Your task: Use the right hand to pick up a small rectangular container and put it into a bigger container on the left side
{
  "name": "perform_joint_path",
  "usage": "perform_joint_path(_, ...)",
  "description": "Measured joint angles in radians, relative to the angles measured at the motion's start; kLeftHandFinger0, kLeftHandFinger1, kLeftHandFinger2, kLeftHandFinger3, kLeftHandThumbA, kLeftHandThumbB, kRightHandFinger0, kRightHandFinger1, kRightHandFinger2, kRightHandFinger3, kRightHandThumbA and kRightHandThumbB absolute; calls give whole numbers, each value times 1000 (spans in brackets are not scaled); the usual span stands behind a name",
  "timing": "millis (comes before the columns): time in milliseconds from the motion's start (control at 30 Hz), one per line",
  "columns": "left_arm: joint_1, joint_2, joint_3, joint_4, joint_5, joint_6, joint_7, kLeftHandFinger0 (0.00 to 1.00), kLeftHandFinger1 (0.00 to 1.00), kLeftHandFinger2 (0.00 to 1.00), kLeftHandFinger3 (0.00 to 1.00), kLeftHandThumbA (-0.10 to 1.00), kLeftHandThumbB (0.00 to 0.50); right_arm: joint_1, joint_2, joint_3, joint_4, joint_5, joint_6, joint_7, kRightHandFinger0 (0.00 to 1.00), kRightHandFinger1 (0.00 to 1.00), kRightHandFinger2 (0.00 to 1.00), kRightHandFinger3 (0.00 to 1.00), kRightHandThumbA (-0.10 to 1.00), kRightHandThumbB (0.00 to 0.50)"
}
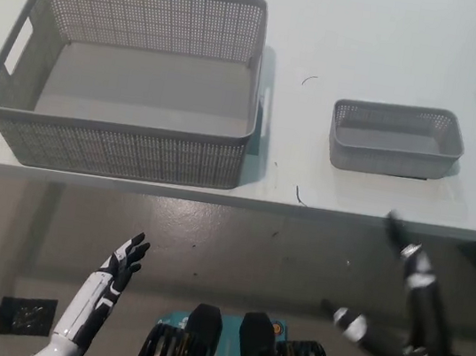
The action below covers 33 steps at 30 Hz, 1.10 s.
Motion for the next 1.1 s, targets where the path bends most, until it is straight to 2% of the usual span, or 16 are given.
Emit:
perform_joint_path(67, -1, 0, 0, 0, 3, -1, 0, 1000, 1000, 1000, 1000, 1000, 301, -30, -32, -20, -62, -15, 23, 9, 1000, 1000, 1000, 1000, 1000, 287)
perform_joint_path(100, -1, 0, 0, 0, 4, -1, 0, 1000, 1000, 1000, 1000, 1000, 304, -55, -58, -32, -104, -26, 43, 19, 1000, 1000, 1000, 1000, 1000, 296)
perform_joint_path(167, -1, 0, 0, 0, 6, -2, 0, 1000, 1000, 1000, 1000, 1000, 305, -99, -102, -47, -154, -39, 78, 37, 1000, 1000, 1000, 1000, 1000, 348)
perform_joint_path(233, -1, 0, 0, 1, 6, -2, 0, 1000, 1000, 1000, 1000, 1000, 310, -164, -167, -64, -186, -53, 125, 64, 1000, 1000, 1000, 1000, 1000, 350)
perform_joint_path(267, -1, 0, 0, 1, 7, -2, 0, 1000, 1000, 1000, 1000, 1000, 316, -192, -194, -67, -189, -59, 147, 79, 1000, 1000, 1000, 1000, 1000, 373)
perform_joint_path(433, -2, 0, 0, 1, 8, -2, 0, 1000, 1000, 1000, 1000, 1000, 303, -365, -329, -59, -162, -83, 253, 163, 1000, 1000, 1000, 1000, 1000, 400)
perform_joint_path(567, -2, 0, -1, 3, 8, -2, 0, 1000, 1000, 1000, 1000, 1000, 309, -538, -412, -13, -81, -108, 334, 243, 1000, 1000, 1000, 1000, 1000, 471)
perform_joint_path(633, -2, 0, -1, 4, 8, -1, 0, 1000, 1000, 1000, 1000, 1000, 317, -602, -426, 13, -36, -117, 359, 274, 1000, 1000, 1000, 1000, 1000, 484)
perform_joint_path(700, -3, 0, -1, 4, 8, -1, 0, 1000, 1000, 1000, 1000, 1000, 317, -693, -435, 58, 47, -131, 388, 318, 1000, 1000, 1000, 1000, 1000, 468)
perform_joint_path(800, -4, 0, -2, 5, 8, -1, 0, 1000, 1000, 1000, 1000, 1000, 311, -803, -434, 127, 173, -154, 419, 380, 1000, 1000, 1000, 1000, 1000, 476)
perform_joint_path(867, -4, 0, -2, 5, 9, -1, 0, 1000, 1000, 1000, 1000, 1000, 320, -869, -429, 170, 262, -165, 429, 410, 1000, 1000, 1000, 1000, 1000, 454)
perform_joint_path(933, -5, 0, -3, 4, 11, -1, 0, 1000, 1000, 1000, 1000, 1000, 322, -939, -423, 228, 373, -183, 441, 446, 1000, 1000, 1000, 1000, 1000, 461)
perform_joint_path(967, -5, 0, -3, 4, 12, -1, 0, 1000, 1000, 1000, 1000, 1000, 306, -967, -421, 249, 419, -190, 446, 464, 1000, 1000, 1000, 1000, 1000, 460)
perform_joint_path(1100, -7, 0, -4, 4, 19, -1, 0, 1000, 1000, 1000, 1000, 1000, 301, -1095, -389, 368, 652, -225, 463, 552, 1000, 1000, 1000, 1000, 1000, 461)
